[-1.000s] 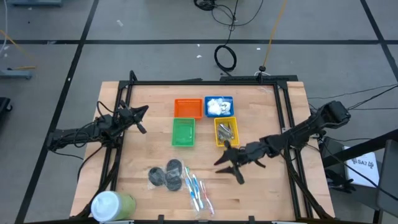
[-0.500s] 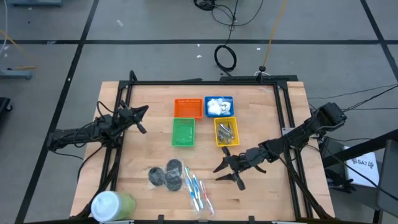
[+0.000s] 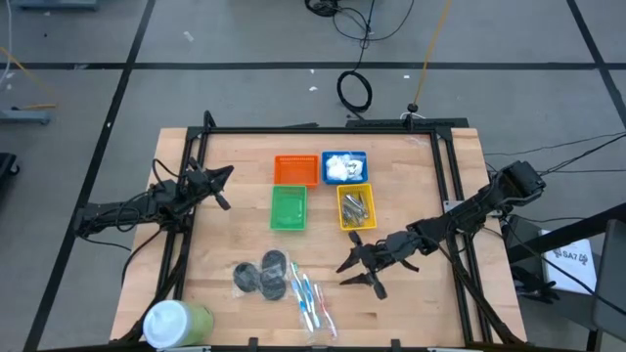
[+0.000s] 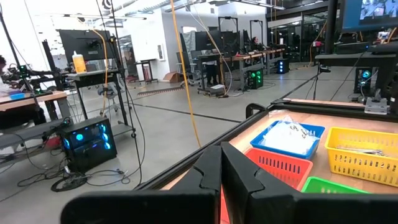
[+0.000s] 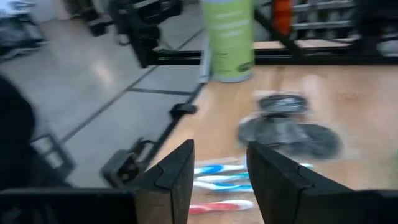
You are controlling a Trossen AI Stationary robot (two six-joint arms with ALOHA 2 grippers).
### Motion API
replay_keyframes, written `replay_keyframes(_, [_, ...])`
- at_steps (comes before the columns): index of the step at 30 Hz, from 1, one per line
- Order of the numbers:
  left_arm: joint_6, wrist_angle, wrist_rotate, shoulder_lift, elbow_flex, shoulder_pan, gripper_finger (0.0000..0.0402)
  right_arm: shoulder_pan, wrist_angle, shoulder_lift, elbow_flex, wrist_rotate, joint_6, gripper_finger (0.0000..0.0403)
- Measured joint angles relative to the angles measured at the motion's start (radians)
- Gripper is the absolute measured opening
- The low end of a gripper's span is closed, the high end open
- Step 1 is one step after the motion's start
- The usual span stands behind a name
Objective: Pick & Place Travel size toiletries
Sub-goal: Put the black hairbrush into the orange bin
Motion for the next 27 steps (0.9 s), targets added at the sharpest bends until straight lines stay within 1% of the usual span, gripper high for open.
replay_keyframes(2, [0.0,0.0,0.0,0.0,0.0,0.0,0.0001,0.0,0.001,0.0,0.0,-0.076,0.001,0.0135])
replay_keyframes(6, [0.0,0.0,0.0,0.0,0.0,0.0,0.0001,0.001,0.024,0.0,0.0,-0.298,0.001,0.0136])
replay_keyframes(8, [0.0,0.0,0.0,0.0,0.0,0.0,0.0001,0.001,0.031,0.0,0.0,-0.379,0.001,0.0136])
replay_keyframes(10, [0.0,0.0,0.0,0.0,0.0,0.0,0.0001,0.0,0.036,0.0,0.0,-0.411,0.001,0.0135])
replay_keyframes(12, [0.0,0.0,0.0,0.0,0.0,0.0,0.0001,0.0,0.037,0.0,0.0,-0.411,0.001,0.0135])
replay_keyframes(19, [0.0,0.0,0.0,0.0,0.0,0.0,0.0001,0.0,0.034,0.0,0.0,-0.395,-0.005,0.0136])
replay_keyframes(21, [0.0,0.0,0.0,0.0,0.0,0.0,0.0001,0.0,0.031,0.0,0.0,-0.326,-0.007,0.0135])
replay_keyframes(25, [0.0,0.0,0.0,0.0,0.0,0.0,0.0001,-0.002,0.003,0.0,0.0,-0.092,-0.008,0.013])
replay_keyframes(27, [0.0,0.0,0.0,0.0,0.0,0.0,0.0001,-0.008,-0.038,-0.012,0.0,0.0,-0.009,0.013])
